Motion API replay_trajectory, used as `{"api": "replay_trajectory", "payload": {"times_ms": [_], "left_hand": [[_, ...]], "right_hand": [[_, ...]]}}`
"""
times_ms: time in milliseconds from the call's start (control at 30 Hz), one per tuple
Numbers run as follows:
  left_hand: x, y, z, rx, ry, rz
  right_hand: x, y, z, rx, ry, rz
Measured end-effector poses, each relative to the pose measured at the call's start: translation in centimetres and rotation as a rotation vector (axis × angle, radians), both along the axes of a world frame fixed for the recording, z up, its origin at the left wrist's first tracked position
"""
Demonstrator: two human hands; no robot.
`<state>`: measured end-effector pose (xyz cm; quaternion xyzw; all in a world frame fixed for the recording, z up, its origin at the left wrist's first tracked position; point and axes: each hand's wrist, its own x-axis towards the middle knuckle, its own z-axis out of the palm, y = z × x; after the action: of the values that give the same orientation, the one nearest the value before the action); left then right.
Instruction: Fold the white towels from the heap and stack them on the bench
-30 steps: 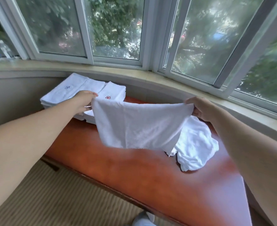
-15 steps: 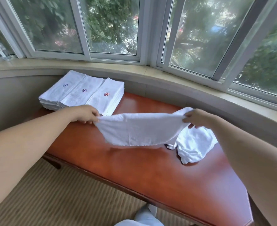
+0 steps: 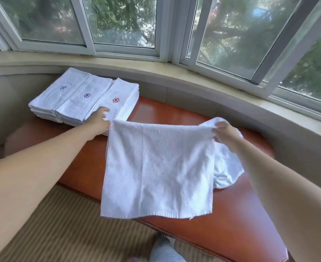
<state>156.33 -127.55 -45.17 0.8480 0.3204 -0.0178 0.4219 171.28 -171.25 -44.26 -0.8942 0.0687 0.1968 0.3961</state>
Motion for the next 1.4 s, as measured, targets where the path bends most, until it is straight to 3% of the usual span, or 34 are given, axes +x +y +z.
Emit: {"api": "replay_trajectory", "payload": {"times_ms": [100, 333, 500, 667, 800, 933, 1000, 1200, 1300, 1400], "left_hand": [[0.2, -2.2, -5.8, 0.030, 0.059, 0.025], [-5.3, -7.4, -19.9, -0.098, 0.539, -0.045], [-9.3, -8.4, -25.2, -0.062, 0.723, 0.043], [-12.1, -7.4, -27.8, 0.042, 0.767, 0.221], [-12.7, -7.3, -28.7, -0.117, 0.821, 0.284], [-13.1, -7.6, -28.5, -0.154, 0.725, 0.308], [-12.5, -7.3, -27.9, -0.294, 0.614, 0.418], [-6.7, -4.2, -21.7, -0.753, 0.171, 0.666], [-4.3, -2.7, -18.8, -0.760, -0.093, 0.707], [-6.0, -2.4, -19.0, -0.669, -0.101, 0.648]], "right_hand": [[-0.4, 1.4, -5.3, -0.090, 0.017, 0.078], [-5.9, 0.3, -19.9, -0.215, 0.421, 0.256], [-10.2, -1.0, -26.3, -0.283, 0.571, 0.124], [-12.3, -1.5, -29.1, -0.313, 0.616, -0.073], [-13.3, -2.1, -30.2, -0.214, 0.621, -0.082], [-13.7, -2.4, -29.3, -0.169, 0.567, -0.098], [-13.2, -2.3, -28.5, -0.098, 0.619, -0.135], [-9.2, -1.3, -23.7, 0.401, 0.506, -0.326], [-9.0, -1.5, -21.5, 0.703, 0.408, -0.465], [-12.3, -1.9, -22.5, 0.655, 0.381, -0.495]]}}
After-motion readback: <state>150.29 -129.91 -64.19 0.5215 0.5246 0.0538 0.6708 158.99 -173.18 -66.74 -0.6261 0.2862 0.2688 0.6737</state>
